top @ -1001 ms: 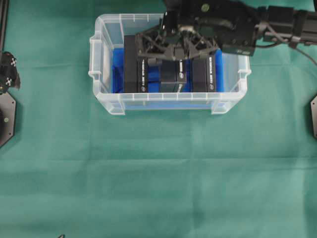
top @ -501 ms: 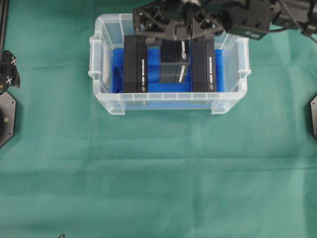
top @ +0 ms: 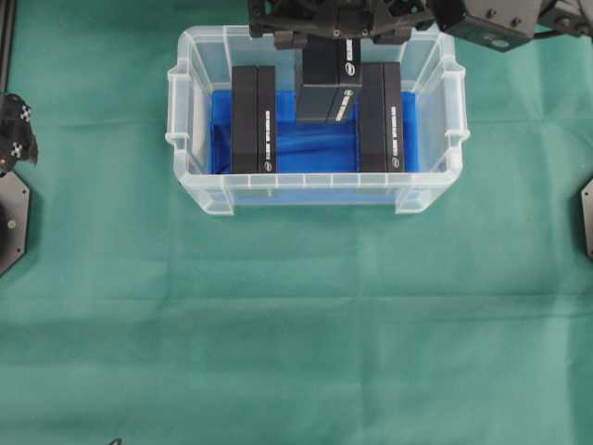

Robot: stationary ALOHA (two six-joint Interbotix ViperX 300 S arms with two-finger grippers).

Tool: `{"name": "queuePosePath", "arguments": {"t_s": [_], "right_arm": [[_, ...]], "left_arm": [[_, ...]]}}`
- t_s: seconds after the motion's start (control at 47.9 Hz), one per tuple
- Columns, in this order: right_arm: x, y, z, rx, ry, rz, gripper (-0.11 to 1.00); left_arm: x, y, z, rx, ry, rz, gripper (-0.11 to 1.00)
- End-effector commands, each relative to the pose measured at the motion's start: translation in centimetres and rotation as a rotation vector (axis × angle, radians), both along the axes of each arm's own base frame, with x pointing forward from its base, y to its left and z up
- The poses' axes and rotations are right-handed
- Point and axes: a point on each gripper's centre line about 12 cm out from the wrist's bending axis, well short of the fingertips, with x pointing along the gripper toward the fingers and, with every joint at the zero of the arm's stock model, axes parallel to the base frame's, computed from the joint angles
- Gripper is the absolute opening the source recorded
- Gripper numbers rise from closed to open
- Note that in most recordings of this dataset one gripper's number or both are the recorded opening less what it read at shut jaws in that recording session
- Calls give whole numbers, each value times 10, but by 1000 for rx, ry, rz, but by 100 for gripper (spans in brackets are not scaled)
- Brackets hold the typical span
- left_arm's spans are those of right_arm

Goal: Take out the box from the case.
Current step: 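Lift the middle black boxes straight up out of the case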

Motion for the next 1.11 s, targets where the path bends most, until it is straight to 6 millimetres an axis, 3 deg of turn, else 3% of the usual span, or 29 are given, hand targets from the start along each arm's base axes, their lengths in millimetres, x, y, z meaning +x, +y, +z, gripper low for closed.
{"name": "queuePosePath", "arguments": {"t_s": [0.0, 1.085], "right_arm": [[-12, 5, 34, -28, -81, 7, 67], [-15, 9, 34, -22, -57, 9, 67]], "left_arm": [[0, 1, 4, 3, -15, 3, 94], [0, 1, 4, 3, -12, 3, 94]]}}
